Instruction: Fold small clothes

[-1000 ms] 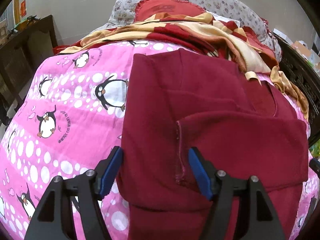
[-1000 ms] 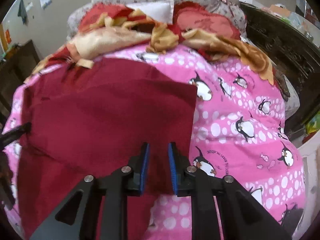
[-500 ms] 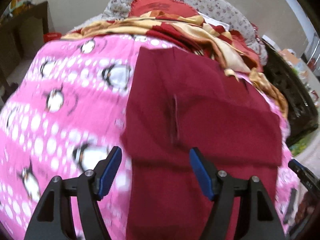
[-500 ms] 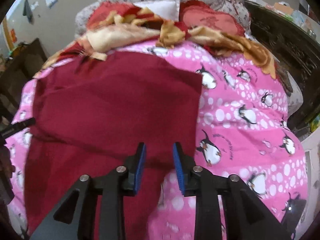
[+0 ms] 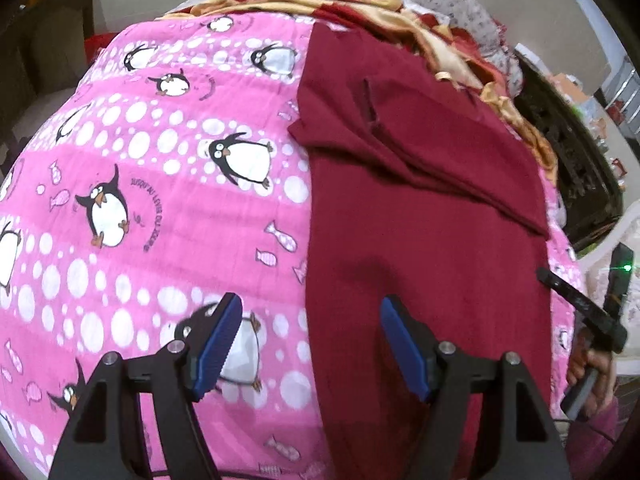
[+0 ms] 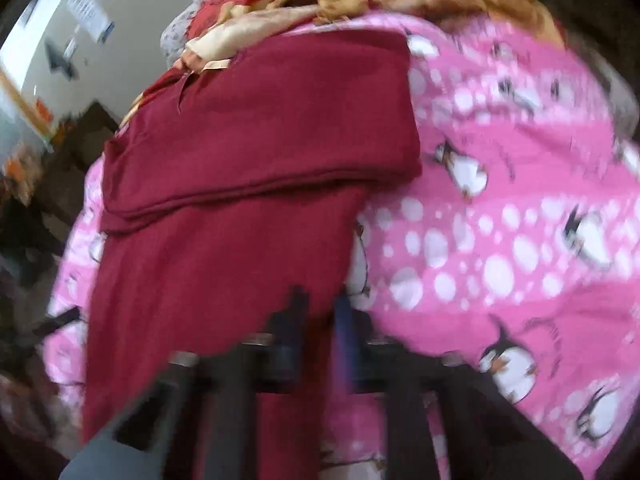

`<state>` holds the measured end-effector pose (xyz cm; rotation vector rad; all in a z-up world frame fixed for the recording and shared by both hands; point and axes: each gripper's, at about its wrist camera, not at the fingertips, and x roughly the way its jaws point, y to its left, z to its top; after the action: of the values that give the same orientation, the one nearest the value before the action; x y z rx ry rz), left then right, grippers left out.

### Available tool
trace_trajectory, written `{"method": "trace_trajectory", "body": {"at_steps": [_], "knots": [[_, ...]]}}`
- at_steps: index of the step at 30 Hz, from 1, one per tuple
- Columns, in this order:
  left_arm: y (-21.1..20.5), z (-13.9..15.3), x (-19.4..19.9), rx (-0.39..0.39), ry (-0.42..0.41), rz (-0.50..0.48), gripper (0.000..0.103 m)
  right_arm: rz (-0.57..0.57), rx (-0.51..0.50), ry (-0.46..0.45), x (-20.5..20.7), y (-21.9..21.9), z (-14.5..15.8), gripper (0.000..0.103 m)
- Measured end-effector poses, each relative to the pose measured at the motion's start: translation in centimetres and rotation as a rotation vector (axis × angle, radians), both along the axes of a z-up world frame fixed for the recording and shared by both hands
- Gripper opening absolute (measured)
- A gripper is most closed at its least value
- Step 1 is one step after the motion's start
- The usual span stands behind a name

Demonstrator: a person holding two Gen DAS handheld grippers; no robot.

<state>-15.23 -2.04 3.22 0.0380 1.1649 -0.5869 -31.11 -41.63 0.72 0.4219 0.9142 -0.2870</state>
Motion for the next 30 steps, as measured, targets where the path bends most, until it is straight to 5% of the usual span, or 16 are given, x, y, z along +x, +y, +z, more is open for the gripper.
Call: {"method": "trace_trajectory", "body": {"at_steps": [2, 7, 12, 30], "knots": [[0.5, 0.1, -0.8, -0.014, 0.003, -0.017, 0.078, -0.021, -0.083, 0.041, -0.3, -0.2, 0.2, 0.003], [0.6, -1.1, -2.7, 0.025, 0.071, -0.071, 0.078, -0.09, 0.062, -0.012, -2.3, -2.2, 1.1, 0.005], [1.5, -1.5, -4.9, 0.024, 0.117, -0.118, 0.078, 0.039, 0.154, -0.072, -5.9, -0.1, 3.9, 0.039], [1.4, -2.1, -7.8, 0.118, 0.099, -0.152, 0.078, 0.159, 0.249, 0.066, -12.5, 4.9, -0.8, 0.04]]}}
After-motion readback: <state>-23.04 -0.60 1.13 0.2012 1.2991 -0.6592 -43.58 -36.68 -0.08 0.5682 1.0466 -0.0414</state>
